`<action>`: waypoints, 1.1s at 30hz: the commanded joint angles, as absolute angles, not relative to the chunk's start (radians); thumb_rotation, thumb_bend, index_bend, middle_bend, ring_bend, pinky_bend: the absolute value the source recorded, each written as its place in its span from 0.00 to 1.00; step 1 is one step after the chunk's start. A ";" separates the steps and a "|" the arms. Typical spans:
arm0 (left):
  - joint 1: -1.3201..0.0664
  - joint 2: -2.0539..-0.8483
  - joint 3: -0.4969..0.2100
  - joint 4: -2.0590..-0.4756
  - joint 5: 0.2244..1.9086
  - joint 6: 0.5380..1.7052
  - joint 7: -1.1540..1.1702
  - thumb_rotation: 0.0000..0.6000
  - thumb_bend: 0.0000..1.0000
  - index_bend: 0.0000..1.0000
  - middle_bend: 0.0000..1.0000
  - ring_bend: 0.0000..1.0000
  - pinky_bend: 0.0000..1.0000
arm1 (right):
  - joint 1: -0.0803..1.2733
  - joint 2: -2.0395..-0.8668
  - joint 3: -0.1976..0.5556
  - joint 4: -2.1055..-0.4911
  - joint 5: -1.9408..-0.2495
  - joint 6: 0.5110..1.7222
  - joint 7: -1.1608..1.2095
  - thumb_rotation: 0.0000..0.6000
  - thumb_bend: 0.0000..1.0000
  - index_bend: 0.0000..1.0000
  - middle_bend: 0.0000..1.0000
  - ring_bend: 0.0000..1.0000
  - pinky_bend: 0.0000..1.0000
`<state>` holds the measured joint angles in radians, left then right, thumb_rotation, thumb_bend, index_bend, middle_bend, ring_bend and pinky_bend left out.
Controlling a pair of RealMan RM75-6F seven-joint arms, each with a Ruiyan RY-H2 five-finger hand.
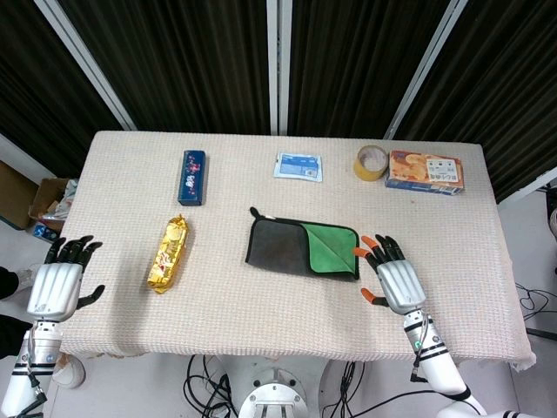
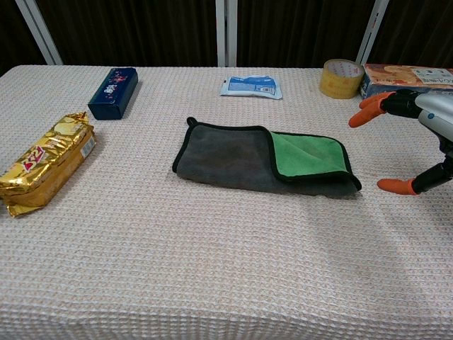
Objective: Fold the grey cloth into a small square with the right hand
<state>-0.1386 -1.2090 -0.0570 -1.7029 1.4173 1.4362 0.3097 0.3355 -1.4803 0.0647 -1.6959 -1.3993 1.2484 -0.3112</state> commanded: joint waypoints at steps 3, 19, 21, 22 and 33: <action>-0.129 -1.204 -0.054 -1.710 1.424 1.444 0.269 1.00 0.17 0.22 0.14 0.17 0.12 | 0.340 -1.487 0.065 -1.692 -1.397 1.242 -0.314 1.00 0.12 0.26 0.11 0.00 0.00; -0.112 -1.200 -0.037 -1.702 1.446 1.461 0.230 1.00 0.17 0.22 0.14 0.17 0.12 | 0.443 -1.690 0.134 -1.536 -1.310 1.136 -0.370 1.00 0.18 0.40 0.13 0.00 0.00; -0.108 -1.199 -0.034 -1.696 1.442 1.460 0.219 1.00 0.17 0.22 0.14 0.17 0.12 | 0.455 -1.728 0.139 -1.500 -1.307 1.131 -0.366 1.00 0.18 0.42 0.13 0.00 0.00; -0.107 -1.198 -0.033 -1.693 1.439 1.459 0.212 1.00 0.17 0.22 0.14 0.17 0.12 | 0.461 -1.745 0.141 -1.484 -1.308 1.131 -0.364 1.00 0.18 0.42 0.13 0.00 0.00; -0.097 -1.202 -0.029 -1.674 1.446 1.467 0.184 1.00 0.17 0.22 0.14 0.17 0.12 | 0.475 -1.814 0.163 -1.421 -1.300 1.156 -0.333 1.00 0.28 0.59 0.19 0.00 0.00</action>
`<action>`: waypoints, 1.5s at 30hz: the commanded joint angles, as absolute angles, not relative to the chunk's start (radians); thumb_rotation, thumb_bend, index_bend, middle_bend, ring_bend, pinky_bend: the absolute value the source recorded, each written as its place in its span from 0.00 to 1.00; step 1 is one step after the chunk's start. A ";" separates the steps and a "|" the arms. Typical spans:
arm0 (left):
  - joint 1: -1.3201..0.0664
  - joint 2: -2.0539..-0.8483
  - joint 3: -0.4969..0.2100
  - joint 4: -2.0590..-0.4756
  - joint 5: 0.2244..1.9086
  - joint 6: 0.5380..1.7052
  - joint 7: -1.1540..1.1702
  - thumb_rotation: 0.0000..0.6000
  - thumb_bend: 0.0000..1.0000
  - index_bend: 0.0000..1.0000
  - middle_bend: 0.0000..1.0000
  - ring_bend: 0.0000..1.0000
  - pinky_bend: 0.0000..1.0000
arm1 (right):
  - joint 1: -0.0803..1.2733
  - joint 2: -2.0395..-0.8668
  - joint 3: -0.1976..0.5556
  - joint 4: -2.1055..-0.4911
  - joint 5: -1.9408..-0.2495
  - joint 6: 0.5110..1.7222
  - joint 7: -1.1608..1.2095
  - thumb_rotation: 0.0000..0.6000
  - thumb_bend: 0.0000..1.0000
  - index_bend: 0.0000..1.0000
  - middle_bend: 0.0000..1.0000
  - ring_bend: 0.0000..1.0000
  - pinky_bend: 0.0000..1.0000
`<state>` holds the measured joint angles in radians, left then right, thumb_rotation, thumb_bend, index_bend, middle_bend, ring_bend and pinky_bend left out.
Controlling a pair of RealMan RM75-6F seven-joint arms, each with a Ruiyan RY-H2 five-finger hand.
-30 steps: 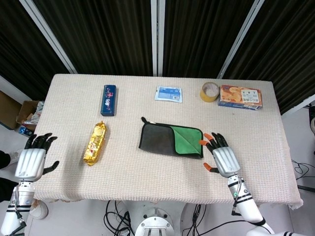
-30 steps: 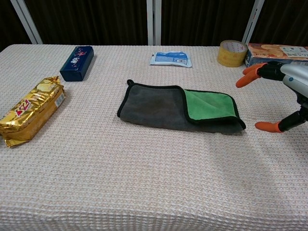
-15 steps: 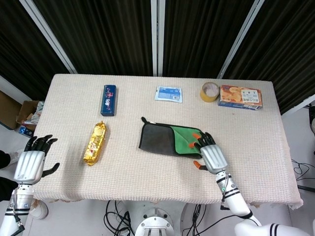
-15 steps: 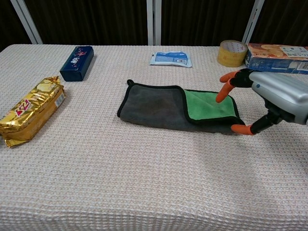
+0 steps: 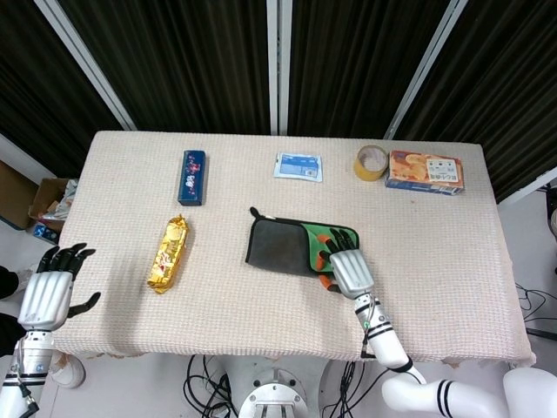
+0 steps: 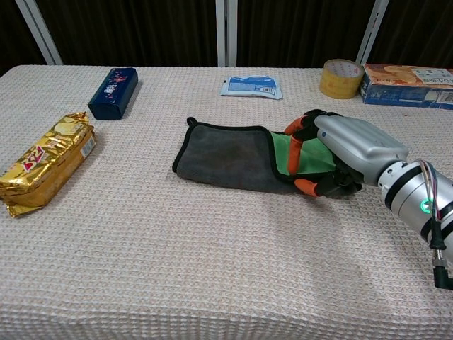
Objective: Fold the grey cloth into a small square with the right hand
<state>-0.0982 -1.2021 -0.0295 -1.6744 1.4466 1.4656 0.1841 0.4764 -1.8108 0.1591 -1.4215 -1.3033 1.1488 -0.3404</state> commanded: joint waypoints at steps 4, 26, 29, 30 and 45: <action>-0.097 -1.202 -0.030 -1.675 1.446 1.465 0.185 1.00 0.17 0.22 0.14 0.17 0.12 | 0.473 -1.816 0.169 -1.420 -1.294 1.166 -0.330 1.00 0.33 0.62 0.21 0.00 0.00; -0.103 -1.206 -0.032 -1.672 1.458 1.458 0.182 1.00 0.17 0.22 0.14 0.17 0.12 | 0.465 -1.720 0.300 -1.393 -0.969 1.066 -0.285 1.00 0.27 0.02 0.06 0.00 0.00; -0.103 -1.207 -0.033 -1.669 1.461 1.461 0.180 1.00 0.17 0.22 0.14 0.17 0.12 | 0.461 -1.691 0.301 -1.422 -0.951 1.093 -0.323 1.00 0.25 0.00 0.02 0.00 0.00; -0.104 -1.207 -0.033 -1.669 1.464 1.462 0.180 1.00 0.17 0.22 0.14 0.17 0.12 | 0.459 -1.670 0.294 -1.436 -0.973 1.103 -0.328 1.00 0.25 0.00 0.02 0.00 0.00; -0.106 -1.195 -0.034 -1.699 1.464 1.459 0.199 1.00 0.17 0.22 0.14 0.17 0.12 | 0.506 -1.541 0.066 -1.261 -1.526 1.128 -0.153 1.00 0.16 0.32 0.11 0.00 0.00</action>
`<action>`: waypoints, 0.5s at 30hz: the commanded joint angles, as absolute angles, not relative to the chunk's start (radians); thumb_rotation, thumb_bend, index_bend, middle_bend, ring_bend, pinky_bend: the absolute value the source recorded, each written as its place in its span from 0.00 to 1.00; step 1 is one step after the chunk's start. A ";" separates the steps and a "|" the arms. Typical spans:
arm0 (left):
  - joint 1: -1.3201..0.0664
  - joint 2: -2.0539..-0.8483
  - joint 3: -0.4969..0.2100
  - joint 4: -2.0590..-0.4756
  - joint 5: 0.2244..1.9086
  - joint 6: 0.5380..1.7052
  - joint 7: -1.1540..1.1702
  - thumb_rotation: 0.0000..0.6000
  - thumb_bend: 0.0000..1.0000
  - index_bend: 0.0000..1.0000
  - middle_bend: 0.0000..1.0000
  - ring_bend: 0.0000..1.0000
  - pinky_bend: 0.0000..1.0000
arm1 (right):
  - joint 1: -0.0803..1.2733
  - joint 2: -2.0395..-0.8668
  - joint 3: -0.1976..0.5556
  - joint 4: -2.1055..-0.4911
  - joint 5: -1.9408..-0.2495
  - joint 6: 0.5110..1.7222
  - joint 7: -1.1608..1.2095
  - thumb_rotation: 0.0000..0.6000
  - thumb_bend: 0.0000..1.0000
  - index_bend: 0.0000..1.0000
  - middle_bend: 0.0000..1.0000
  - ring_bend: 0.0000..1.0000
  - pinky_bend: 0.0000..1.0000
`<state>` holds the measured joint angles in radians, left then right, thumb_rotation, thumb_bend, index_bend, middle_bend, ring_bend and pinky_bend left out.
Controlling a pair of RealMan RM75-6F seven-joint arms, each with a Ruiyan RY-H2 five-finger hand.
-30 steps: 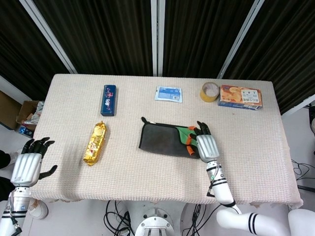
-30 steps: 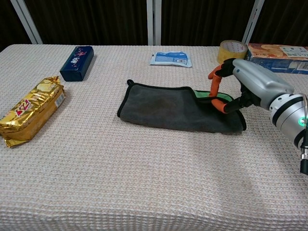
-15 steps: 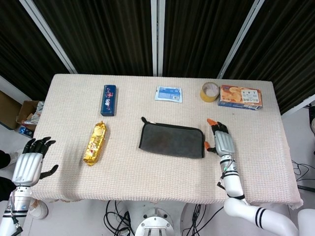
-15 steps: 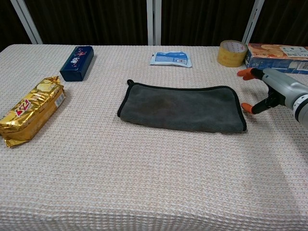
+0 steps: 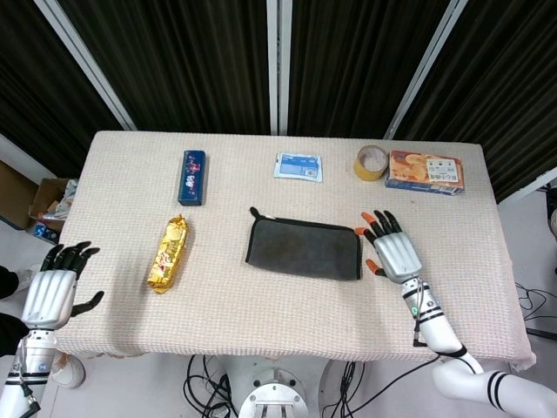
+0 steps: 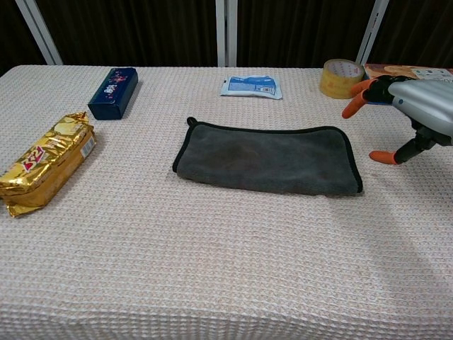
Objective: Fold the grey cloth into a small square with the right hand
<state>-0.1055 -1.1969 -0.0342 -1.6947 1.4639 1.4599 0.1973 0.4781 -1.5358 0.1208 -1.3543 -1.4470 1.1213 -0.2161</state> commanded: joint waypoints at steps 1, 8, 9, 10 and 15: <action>-0.106 -1.192 -0.034 -1.703 1.462 1.459 0.201 1.00 0.17 0.22 0.14 0.17 0.12 | 0.513 -1.554 0.061 -1.231 -1.538 1.125 -0.143 1.00 0.15 0.32 0.12 0.00 0.00; -0.102 -1.183 -0.033 -1.717 1.457 1.458 0.198 1.00 0.17 0.23 0.14 0.17 0.12 | 0.538 -1.619 0.042 -1.097 -1.577 1.125 -0.085 1.00 0.15 0.33 0.12 0.00 0.00; -0.103 -1.183 -0.033 -1.717 1.457 1.457 0.198 1.00 0.17 0.23 0.14 0.17 0.12 | 0.541 -1.626 0.039 -1.082 -1.584 1.128 -0.077 1.00 0.15 0.33 0.12 0.00 0.00; -0.103 -1.183 -0.033 -1.717 1.456 1.456 0.199 1.00 0.17 0.23 0.14 0.17 0.12 | 0.544 -1.635 0.036 -1.067 -1.592 1.133 -0.071 1.00 0.16 0.33 0.12 0.00 0.00; -0.104 -1.183 -0.034 -1.718 1.458 1.456 0.198 1.00 0.17 0.23 0.14 0.17 0.12 | 0.551 -1.678 0.022 -0.989 -1.617 1.154 -0.037 1.00 0.15 0.33 0.13 0.00 0.00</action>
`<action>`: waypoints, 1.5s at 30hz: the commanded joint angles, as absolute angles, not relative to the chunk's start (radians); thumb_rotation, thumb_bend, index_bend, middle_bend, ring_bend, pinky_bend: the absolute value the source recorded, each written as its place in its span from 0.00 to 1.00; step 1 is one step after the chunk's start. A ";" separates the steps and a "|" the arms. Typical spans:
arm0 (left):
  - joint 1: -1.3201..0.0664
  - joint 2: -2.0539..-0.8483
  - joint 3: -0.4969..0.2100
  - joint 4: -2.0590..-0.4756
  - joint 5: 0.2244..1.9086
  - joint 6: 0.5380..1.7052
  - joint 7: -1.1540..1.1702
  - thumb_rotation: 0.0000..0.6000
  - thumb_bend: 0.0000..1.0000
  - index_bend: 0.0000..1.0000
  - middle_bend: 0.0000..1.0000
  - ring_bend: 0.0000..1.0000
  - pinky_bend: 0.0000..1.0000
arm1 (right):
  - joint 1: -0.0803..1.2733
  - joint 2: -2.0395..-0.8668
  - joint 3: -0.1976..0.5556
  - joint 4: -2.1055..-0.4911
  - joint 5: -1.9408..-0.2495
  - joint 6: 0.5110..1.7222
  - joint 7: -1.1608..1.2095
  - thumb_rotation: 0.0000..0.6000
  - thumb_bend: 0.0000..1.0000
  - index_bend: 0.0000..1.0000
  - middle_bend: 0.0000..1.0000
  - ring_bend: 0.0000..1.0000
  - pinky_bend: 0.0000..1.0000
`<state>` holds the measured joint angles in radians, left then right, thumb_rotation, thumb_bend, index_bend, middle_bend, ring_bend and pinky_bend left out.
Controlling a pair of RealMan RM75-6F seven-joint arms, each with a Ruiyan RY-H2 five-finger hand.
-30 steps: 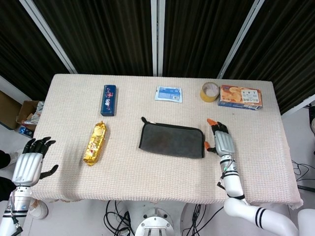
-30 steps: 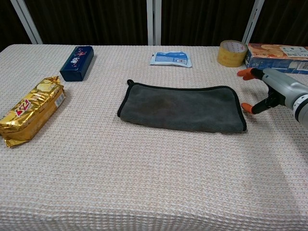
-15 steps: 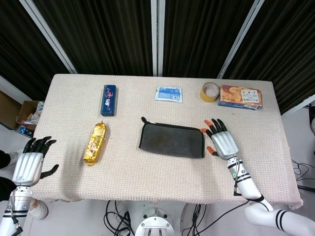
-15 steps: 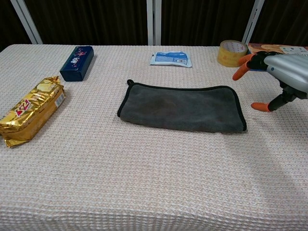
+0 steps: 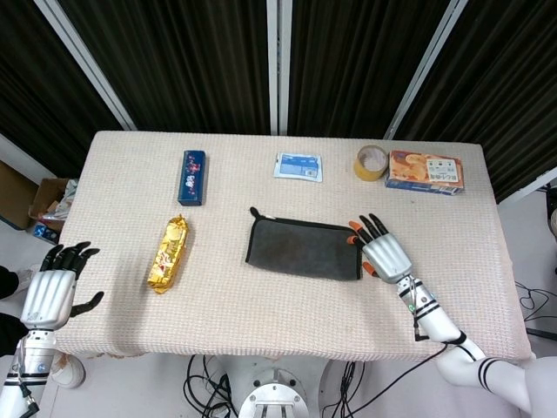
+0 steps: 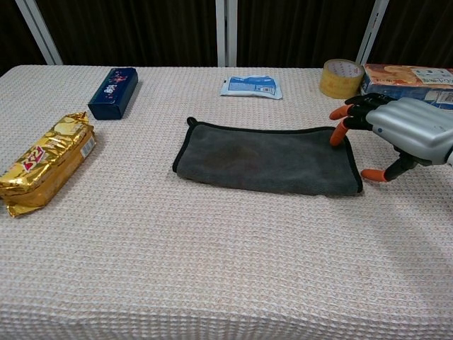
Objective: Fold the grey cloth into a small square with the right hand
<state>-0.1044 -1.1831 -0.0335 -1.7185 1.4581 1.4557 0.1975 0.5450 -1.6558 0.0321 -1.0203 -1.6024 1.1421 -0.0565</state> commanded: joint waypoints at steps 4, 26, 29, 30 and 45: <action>-0.103 -1.180 -0.033 -1.721 1.457 1.456 0.190 1.00 0.17 0.23 0.14 0.17 0.12 | 0.553 -1.699 0.011 -0.936 -1.631 1.166 -0.019 1.00 0.15 0.35 0.14 0.00 0.00; -0.100 -1.171 -0.030 -1.730 1.463 1.459 0.181 1.00 0.17 0.23 0.14 0.17 0.12 | 0.574 -1.787 0.007 -0.793 -1.653 1.234 0.086 1.00 0.23 0.50 0.21 0.00 0.00; -0.101 -1.168 -0.030 -1.731 1.461 1.455 0.180 1.00 0.17 0.23 0.14 0.17 0.12 | 0.570 -1.772 0.003 -0.799 -1.657 1.248 0.086 1.00 0.25 0.50 0.21 0.00 0.00; -0.102 -1.168 -0.030 -1.731 1.461 1.454 0.180 1.00 0.18 0.23 0.14 0.17 0.12 | 0.570 -1.766 0.002 -0.801 -1.658 1.251 0.085 1.00 0.26 0.51 0.22 0.00 0.00; -0.111 -1.158 -0.035 -1.748 1.460 1.445 0.190 1.00 0.18 0.23 0.14 0.17 0.12 | 0.556 -1.705 -0.014 -0.795 -1.691 1.327 0.028 1.00 0.44 0.72 0.28 0.00 0.00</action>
<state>-0.1112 -1.1584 -0.0347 -1.7480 1.4605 1.4451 0.1896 0.5603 -1.7187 -0.0076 -0.8006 -1.6801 1.3116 0.0447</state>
